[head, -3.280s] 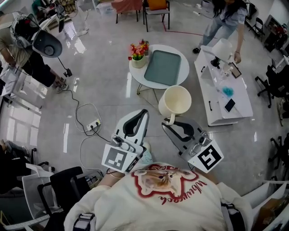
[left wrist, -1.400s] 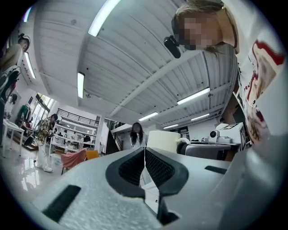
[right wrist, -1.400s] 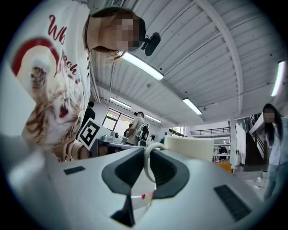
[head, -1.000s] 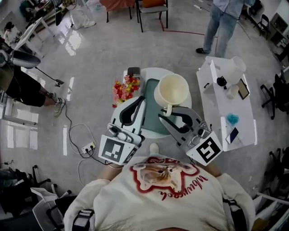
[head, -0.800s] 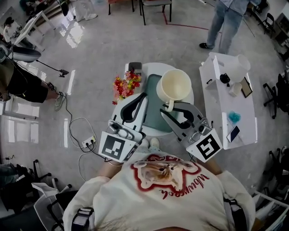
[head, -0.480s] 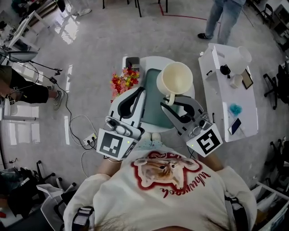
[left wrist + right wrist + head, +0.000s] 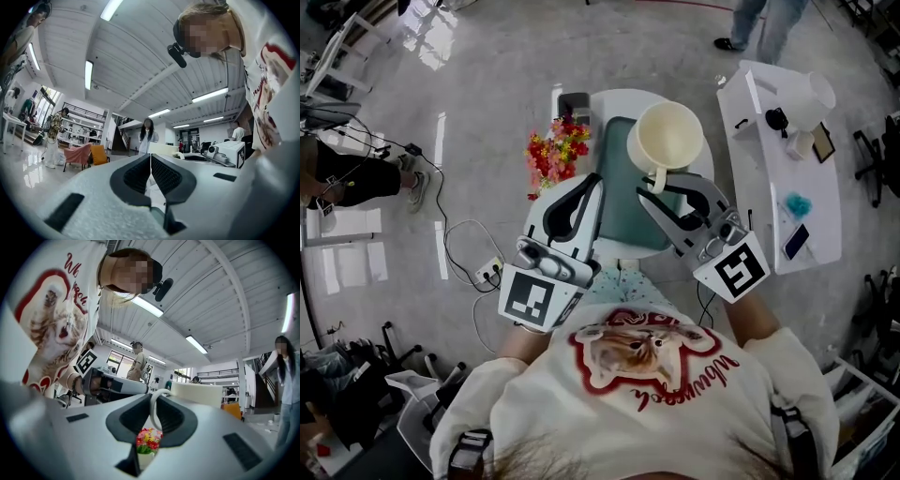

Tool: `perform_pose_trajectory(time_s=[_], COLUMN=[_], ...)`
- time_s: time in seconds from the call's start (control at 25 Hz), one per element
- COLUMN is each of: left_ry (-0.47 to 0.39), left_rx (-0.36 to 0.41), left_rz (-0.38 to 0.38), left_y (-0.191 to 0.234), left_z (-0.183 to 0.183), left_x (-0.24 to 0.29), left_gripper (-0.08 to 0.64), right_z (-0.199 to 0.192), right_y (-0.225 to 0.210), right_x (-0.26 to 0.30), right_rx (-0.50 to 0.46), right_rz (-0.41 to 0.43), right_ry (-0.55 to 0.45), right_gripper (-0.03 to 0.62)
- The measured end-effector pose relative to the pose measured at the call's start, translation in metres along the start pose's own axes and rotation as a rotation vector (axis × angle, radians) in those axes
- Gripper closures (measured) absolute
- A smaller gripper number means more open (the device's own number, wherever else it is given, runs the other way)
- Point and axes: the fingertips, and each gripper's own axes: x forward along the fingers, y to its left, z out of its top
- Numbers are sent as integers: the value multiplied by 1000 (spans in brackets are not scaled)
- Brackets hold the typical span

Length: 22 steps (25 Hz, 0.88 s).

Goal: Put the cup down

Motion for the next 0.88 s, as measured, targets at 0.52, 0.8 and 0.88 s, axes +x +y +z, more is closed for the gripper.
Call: perform_pose_trajectory(time_s=[0.52, 0.8, 0.88], left_ry=[41, 65, 72], left_rx=[-40, -62, -76], left_rz=[-26, -26, -25], left_y=[-2, 0, 0], left_z=[-29, -46, -51], left_x=[1, -1, 0], left_gripper=[543, 543, 543], right_z=[-49, -68, -75], right_y=[3, 6, 7], right_x=[-1, 2, 3], right_rx=[36, 54, 62], right_rz=[-35, -33, -32], right_ry=[53, 56, 60], right_gripper=[538, 538, 538])
